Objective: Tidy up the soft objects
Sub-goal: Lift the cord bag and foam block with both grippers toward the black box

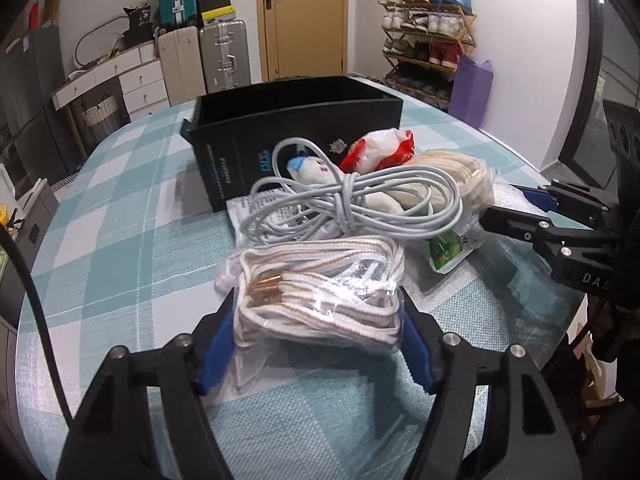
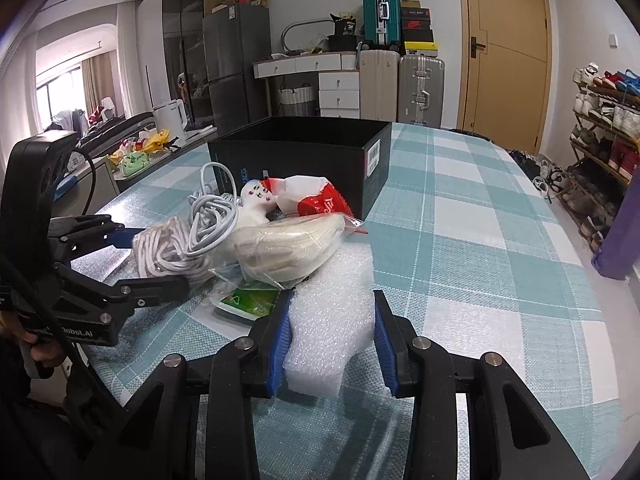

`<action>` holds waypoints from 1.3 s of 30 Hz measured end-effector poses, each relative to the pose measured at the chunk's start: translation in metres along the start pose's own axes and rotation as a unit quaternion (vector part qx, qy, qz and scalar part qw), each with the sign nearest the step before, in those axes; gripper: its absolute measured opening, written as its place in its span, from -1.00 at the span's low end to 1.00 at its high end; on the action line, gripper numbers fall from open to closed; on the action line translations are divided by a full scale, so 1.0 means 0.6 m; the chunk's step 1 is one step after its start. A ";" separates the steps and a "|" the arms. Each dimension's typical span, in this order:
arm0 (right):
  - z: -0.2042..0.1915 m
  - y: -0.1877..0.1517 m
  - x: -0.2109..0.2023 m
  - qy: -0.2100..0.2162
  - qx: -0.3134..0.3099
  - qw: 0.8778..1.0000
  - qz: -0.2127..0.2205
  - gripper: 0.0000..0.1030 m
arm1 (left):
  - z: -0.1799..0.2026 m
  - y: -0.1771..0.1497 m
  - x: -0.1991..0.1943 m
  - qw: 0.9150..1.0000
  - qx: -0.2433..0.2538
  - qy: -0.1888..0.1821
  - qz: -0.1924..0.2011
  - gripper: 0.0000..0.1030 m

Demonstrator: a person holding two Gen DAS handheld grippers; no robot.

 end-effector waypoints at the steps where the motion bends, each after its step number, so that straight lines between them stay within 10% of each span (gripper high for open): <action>1: 0.002 0.000 -0.004 -0.002 0.001 1.000 0.003 -0.27 | -0.003 0.000 -0.005 1.000 -0.003 0.001 0.004 0.36; 39: -0.004 0.134 -0.093 0.045 0.017 0.992 0.120 -0.27 | -0.088 0.121 -0.095 0.989 -0.065 0.029 0.128 0.37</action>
Point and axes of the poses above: each gripper's, at about its wrist camera, not at the fingertips, and x roughly the way its jaws point, z to its right, y to its top, the point moved 4 cm from there along x, roughly the way its jaws point, and after that the axes turned 2 degrees about z, right-handed, at the moved point
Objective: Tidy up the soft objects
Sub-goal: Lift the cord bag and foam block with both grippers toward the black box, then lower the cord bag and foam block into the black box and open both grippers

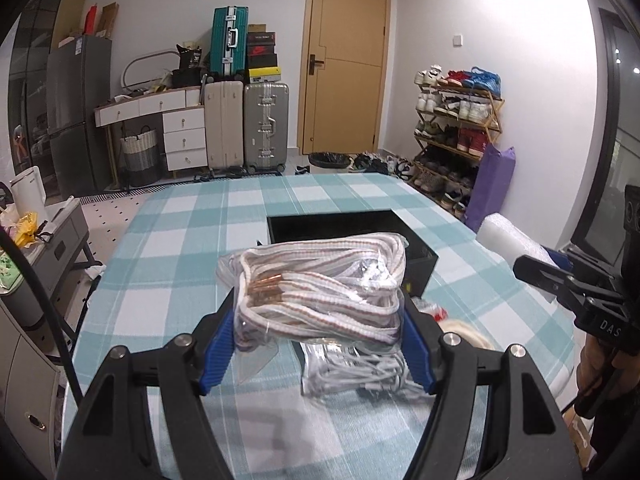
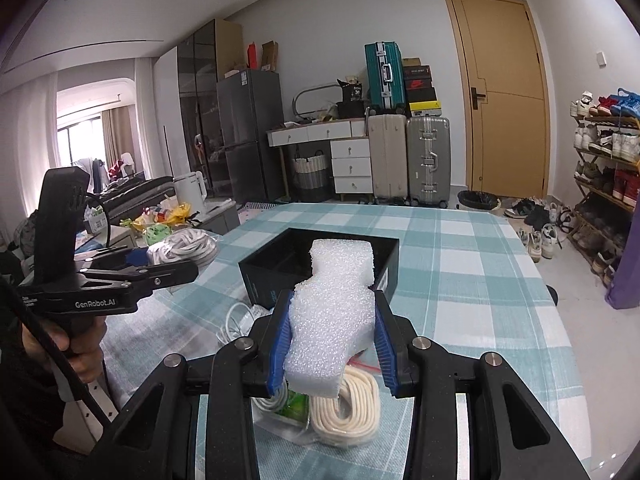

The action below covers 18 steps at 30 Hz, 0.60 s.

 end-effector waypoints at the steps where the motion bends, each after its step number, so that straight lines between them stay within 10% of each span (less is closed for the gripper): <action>1: 0.000 0.004 0.002 0.002 0.001 1.000 0.000 -0.27 | -0.002 0.004 0.001 1.000 0.000 0.001 0.001 0.37; 18: 0.014 0.077 0.050 0.013 0.012 1.000 -0.002 -0.27 | -0.012 0.068 0.056 1.000 -0.005 0.001 0.014 0.38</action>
Point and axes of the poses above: each gripper's, at about its wrist camera, not at the fingertips, and x roughly the way its jaws point, z to its right, y to its top, the point moved 4 cm from there along x, roughly the way its jaws point, and after that the axes turned 2 degrees about z, right-handed, at the moved point
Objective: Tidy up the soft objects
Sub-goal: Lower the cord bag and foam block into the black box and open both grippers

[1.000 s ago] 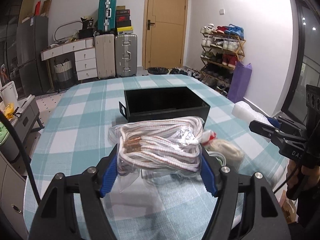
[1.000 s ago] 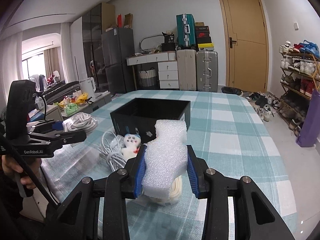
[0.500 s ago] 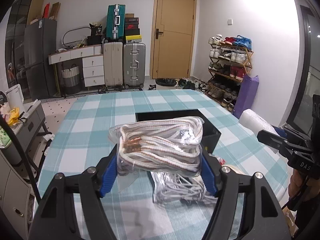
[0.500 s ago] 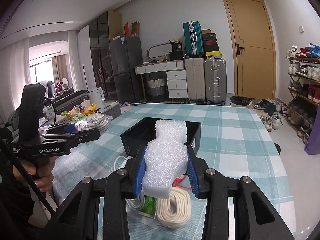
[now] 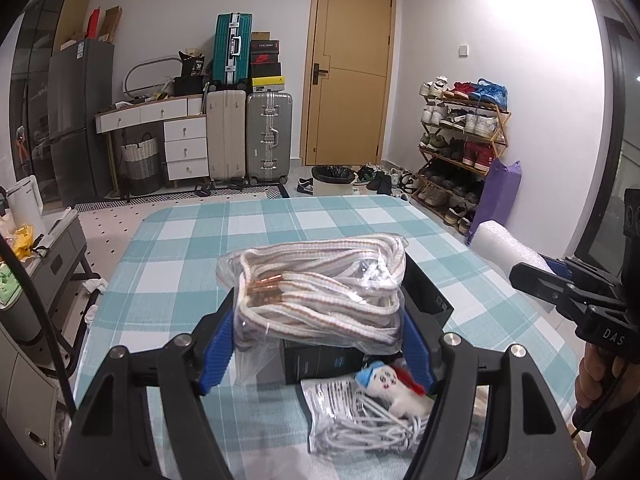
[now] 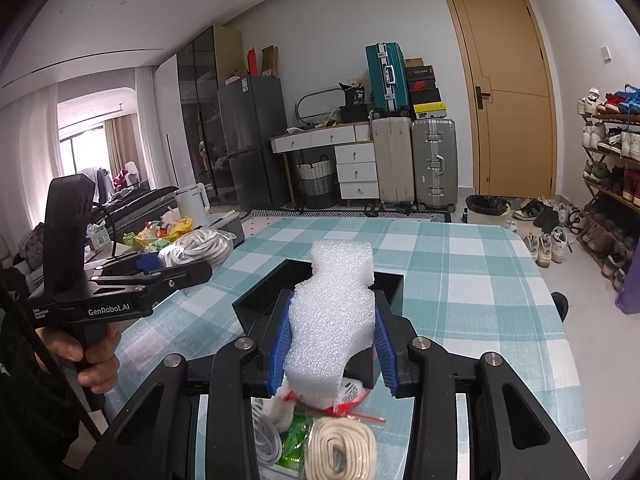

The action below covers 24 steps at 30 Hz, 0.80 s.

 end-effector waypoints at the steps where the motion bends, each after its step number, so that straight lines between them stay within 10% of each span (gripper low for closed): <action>1: 0.001 0.003 0.005 0.001 0.000 1.000 -0.001 -0.27 | 0.001 0.003 0.005 1.000 0.001 -0.001 -0.001 0.38; 24: 0.022 0.011 0.127 0.002 0.009 0.998 -0.056 -0.27 | 0.011 0.000 0.118 0.999 0.011 -0.005 -0.045 0.39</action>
Point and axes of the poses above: each gripper's, at about its wrist camera, not at the fingertips, and x roughly the way its jaws point, z to its right, y to its top, the point moved 4 cm from there along x, roughly the way its jaws point, and after that the axes turned 2 degrees about z, right-handed, at the moved point
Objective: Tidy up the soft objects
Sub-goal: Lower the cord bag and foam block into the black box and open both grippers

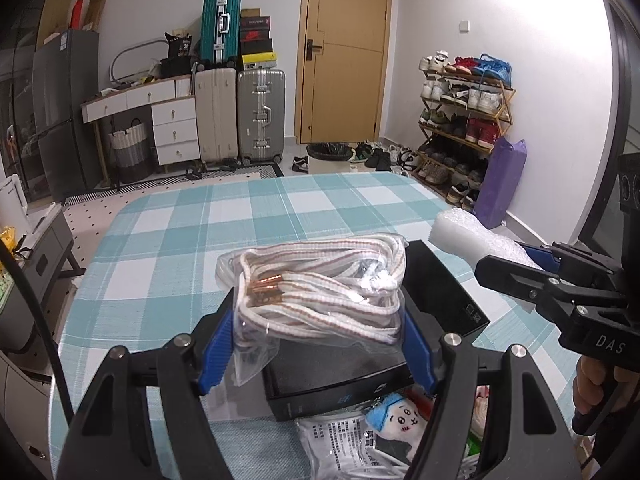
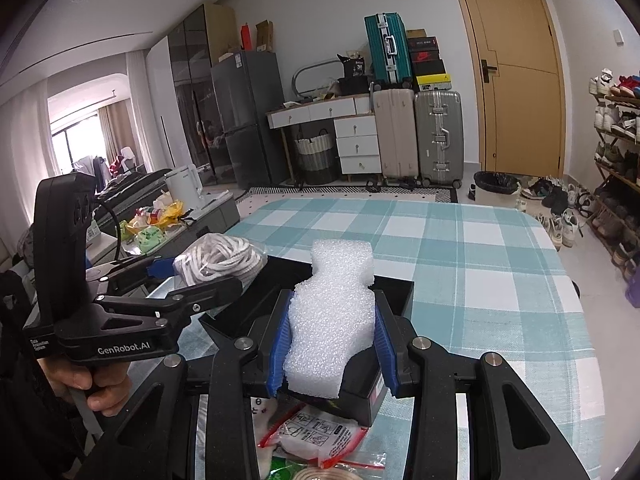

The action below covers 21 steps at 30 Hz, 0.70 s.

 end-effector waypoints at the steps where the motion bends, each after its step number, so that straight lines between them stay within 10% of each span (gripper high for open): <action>1: 0.001 -0.001 0.005 0.000 0.002 1.000 -0.004 -0.27 | 0.002 -0.002 0.006 1.000 0.002 -0.001 -0.004 0.39; 21: 0.034 -0.023 0.085 -0.019 -0.003 0.999 -0.039 -0.27 | 0.022 -0.016 0.052 0.999 0.036 0.001 -0.021 0.41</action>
Point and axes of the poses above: each gripper's, at about its wrist camera, not at the fingertips, and x roughly the way its jaws point, z to its right, y to its top, the point moved 4 cm from there along x, roughly the way its jaws point, and after that the axes turned 2 degrees about z, right-handed, at the moved point
